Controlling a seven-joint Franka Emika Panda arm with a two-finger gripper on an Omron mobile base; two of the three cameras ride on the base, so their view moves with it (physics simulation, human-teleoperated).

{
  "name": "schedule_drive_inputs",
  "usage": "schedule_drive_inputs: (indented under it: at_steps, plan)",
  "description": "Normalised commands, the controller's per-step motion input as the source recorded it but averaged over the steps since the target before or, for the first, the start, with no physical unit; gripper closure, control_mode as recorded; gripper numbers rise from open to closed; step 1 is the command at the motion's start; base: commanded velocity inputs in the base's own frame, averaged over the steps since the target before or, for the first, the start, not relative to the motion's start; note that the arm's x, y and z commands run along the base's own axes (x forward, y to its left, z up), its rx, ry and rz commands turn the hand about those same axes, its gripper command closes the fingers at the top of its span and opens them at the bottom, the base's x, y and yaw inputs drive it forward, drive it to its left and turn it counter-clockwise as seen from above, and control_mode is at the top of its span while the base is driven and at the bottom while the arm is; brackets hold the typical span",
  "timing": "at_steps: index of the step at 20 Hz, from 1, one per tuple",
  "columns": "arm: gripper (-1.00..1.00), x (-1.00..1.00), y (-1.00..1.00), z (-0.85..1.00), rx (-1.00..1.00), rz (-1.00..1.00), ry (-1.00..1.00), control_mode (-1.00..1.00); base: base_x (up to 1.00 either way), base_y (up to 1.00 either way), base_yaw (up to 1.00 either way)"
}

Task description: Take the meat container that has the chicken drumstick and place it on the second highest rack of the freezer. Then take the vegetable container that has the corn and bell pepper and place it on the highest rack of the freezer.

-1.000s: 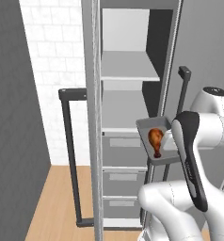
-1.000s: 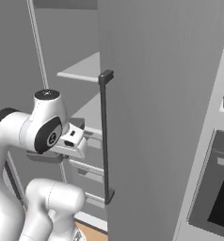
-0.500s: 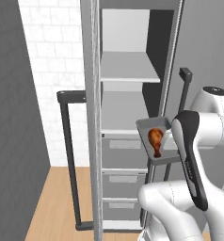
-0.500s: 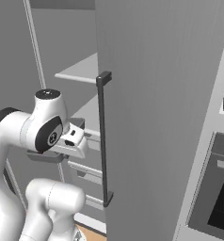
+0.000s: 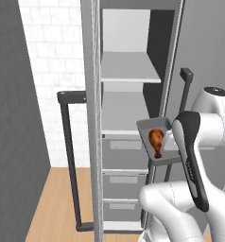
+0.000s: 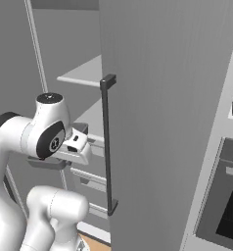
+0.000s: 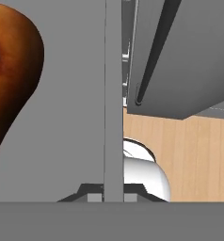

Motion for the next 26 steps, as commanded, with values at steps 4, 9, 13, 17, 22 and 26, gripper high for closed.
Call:
schedule_drive_inputs:
  at_steps: [4, 9, 13, 17, 22, 26]
  plan:
    - [1.00, 0.14, 0.03, -0.06, 0.00, 0.00, 0.00, -1.00, 0.00, 0.00, 0.00]
    - [1.00, 0.42, 0.20, -0.15, 0.01, 0.00, -0.02, -1.00, 0.00, 0.00, 0.00]
    - [1.00, 0.73, 0.32, -0.02, 0.00, -0.04, -0.01, -1.00, 0.00, 0.00, 0.00]
    - [1.00, 0.74, 0.07, 0.07, 0.00, -0.08, 0.00, -1.00, 0.00, 0.00, 0.00]
    - [1.00, 0.62, 0.00, -0.02, -0.01, -0.06, 0.00, -1.00, 0.00, 0.00, 0.00]
    - [1.00, 0.42, 0.01, -0.41, 0.00, -0.03, 0.00, -1.00, 0.00, 0.00, 0.00]
